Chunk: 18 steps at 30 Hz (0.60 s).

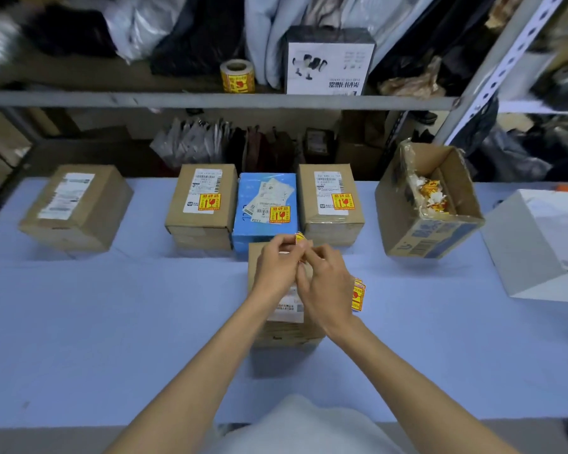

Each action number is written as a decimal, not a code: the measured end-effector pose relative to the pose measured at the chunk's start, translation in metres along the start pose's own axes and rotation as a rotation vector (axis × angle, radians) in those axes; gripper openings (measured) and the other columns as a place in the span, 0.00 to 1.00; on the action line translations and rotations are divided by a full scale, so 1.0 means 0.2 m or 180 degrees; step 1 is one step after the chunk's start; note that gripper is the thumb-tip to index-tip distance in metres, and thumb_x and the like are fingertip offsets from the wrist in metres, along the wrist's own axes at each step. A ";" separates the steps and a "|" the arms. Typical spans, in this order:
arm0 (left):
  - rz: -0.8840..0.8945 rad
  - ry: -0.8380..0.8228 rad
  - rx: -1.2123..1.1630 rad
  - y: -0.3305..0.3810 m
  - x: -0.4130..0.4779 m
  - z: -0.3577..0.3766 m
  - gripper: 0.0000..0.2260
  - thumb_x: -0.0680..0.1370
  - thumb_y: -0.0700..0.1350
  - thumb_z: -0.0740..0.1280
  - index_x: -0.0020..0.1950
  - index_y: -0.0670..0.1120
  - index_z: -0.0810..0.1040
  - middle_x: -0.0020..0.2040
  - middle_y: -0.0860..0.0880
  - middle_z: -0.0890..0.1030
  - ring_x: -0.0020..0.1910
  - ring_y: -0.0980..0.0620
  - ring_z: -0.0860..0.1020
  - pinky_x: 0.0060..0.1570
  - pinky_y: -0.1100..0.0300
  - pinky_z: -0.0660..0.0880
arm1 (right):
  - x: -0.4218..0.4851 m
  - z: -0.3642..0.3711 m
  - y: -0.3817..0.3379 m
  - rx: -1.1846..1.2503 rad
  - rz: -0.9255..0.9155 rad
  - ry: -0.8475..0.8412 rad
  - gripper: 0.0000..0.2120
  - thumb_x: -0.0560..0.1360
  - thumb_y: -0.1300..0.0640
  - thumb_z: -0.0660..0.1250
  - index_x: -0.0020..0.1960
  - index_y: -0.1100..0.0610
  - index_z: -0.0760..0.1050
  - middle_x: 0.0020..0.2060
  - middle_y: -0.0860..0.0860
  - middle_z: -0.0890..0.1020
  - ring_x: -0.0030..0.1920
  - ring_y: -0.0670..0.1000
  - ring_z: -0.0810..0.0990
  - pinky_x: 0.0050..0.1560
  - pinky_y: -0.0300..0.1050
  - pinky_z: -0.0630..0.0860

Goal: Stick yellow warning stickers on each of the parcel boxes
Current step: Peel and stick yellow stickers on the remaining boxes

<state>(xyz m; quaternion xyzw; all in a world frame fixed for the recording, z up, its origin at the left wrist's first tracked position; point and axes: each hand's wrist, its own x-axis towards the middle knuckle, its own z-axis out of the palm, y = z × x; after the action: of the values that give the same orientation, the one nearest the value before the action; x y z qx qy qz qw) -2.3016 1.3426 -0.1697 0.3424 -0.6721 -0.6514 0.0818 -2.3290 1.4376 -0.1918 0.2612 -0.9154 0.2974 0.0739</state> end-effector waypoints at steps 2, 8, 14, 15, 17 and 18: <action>0.0011 0.0065 -0.0061 -0.01 0.03 -0.06 0.06 0.78 0.45 0.67 0.54 0.48 0.79 0.49 0.49 0.82 0.50 0.51 0.81 0.50 0.56 0.80 | 0.01 0.02 -0.01 0.0194 -0.0114 -0.0121 0.15 0.76 0.51 0.65 0.61 0.51 0.77 0.51 0.50 0.78 0.52 0.50 0.75 0.41 0.43 0.72; 0.0103 0.0068 -0.0167 0.00 0.06 -0.18 0.03 0.75 0.40 0.71 0.46 0.48 0.80 0.43 0.47 0.83 0.45 0.50 0.82 0.47 0.56 0.81 | 0.11 0.03 0.00 0.1112 0.0053 -0.0492 0.15 0.76 0.48 0.67 0.61 0.53 0.77 0.53 0.49 0.77 0.53 0.47 0.77 0.51 0.43 0.77; 0.0014 -0.0091 -0.0120 0.00 0.12 -0.20 0.11 0.74 0.41 0.72 0.54 0.39 0.80 0.47 0.43 0.83 0.44 0.49 0.81 0.44 0.59 0.79 | 0.18 0.02 0.01 0.1830 0.0563 -0.0690 0.18 0.72 0.52 0.73 0.60 0.53 0.76 0.54 0.46 0.79 0.52 0.43 0.77 0.51 0.39 0.75; -0.0014 -0.0174 -0.0111 0.00 0.13 -0.19 0.11 0.74 0.41 0.72 0.54 0.39 0.80 0.47 0.42 0.83 0.43 0.50 0.81 0.43 0.59 0.78 | 0.19 0.01 0.02 0.1926 0.0679 -0.0737 0.15 0.71 0.54 0.74 0.57 0.54 0.78 0.50 0.47 0.81 0.50 0.44 0.78 0.49 0.38 0.75; -0.0024 -0.0364 0.0070 -0.02 0.13 -0.16 0.08 0.74 0.42 0.72 0.52 0.42 0.80 0.46 0.44 0.83 0.44 0.50 0.82 0.41 0.60 0.79 | 0.20 -0.02 0.06 0.2213 0.1028 -0.0880 0.09 0.70 0.59 0.75 0.49 0.55 0.79 0.43 0.49 0.82 0.44 0.47 0.80 0.44 0.40 0.77; 0.0016 -0.0459 0.0195 -0.03 0.13 -0.14 0.06 0.75 0.42 0.71 0.51 0.44 0.81 0.45 0.46 0.83 0.43 0.51 0.82 0.41 0.60 0.79 | 0.19 -0.03 0.09 0.2323 0.1183 -0.0905 0.07 0.69 0.62 0.75 0.45 0.55 0.80 0.41 0.51 0.83 0.42 0.49 0.80 0.43 0.42 0.78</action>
<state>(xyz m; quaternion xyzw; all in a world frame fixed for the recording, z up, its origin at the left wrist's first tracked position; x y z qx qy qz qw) -2.3038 1.3058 -0.1800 0.2952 -0.6967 -0.6533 0.0244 -2.3713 1.4365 -0.1838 0.1394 -0.7828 0.5708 -0.2049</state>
